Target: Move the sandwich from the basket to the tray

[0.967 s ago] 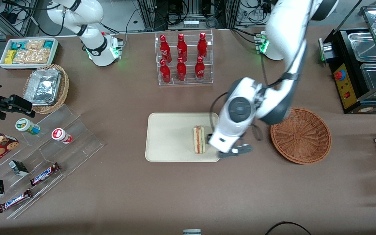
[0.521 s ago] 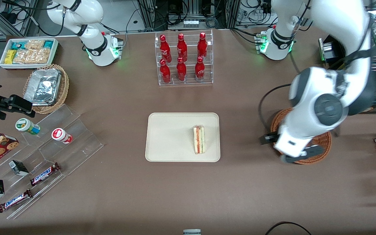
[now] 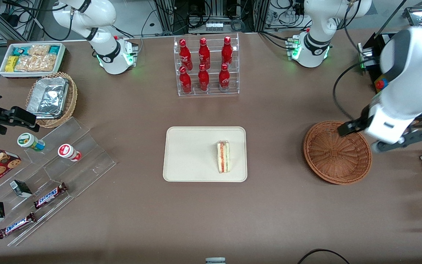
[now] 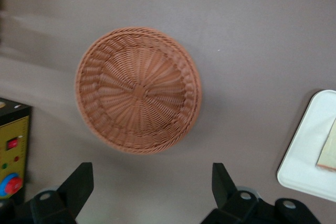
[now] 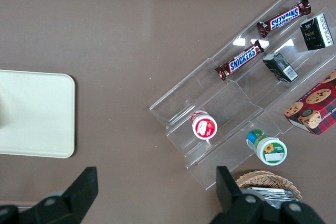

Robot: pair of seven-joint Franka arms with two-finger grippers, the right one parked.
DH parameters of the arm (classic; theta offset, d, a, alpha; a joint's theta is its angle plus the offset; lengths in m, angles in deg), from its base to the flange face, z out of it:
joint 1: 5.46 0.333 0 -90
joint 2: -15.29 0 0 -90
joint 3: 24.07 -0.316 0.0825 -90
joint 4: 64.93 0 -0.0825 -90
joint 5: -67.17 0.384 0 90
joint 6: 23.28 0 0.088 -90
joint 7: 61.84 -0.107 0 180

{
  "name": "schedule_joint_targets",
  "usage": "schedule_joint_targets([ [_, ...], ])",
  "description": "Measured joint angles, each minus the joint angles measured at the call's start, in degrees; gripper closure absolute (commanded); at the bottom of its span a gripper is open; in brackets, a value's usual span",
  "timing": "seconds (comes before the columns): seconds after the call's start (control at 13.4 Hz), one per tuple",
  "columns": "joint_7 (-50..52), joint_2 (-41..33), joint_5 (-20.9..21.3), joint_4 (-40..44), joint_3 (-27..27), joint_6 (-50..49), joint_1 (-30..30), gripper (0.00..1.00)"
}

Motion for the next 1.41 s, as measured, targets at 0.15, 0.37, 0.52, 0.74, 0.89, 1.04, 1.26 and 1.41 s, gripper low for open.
schedule_joint_targets([
  [0.15,-4.7,-3.6,0.0,-0.2,0.3,-4.2,1.3,0.00],
  [0.37,-13.3,-7.4,0.0,-0.4,1.4,-7.3,3.1,0.00],
  [0.52,-18.1,-7.9,0.0,-0.4,1.7,-7.4,3.3,0.00],
  [0.74,-23.4,-8.0,-1.6,-0.4,1.8,-7.3,3.4,0.00],
  [0.89,-24.4,-7.9,-3.0,-0.4,1.8,-7.3,3.6,0.00],
  [1.04,-24.6,-8.0,-3.2,-0.4,1.8,-7.3,3.7,0.00],
  [1.26,-24.6,-8.0,-3.1,-0.4,1.8,-7.3,3.8,0.00],
  [1.41,-24.6,-8.1,-2.7,-0.3,1.8,-6.7,3.8,0.00],
])
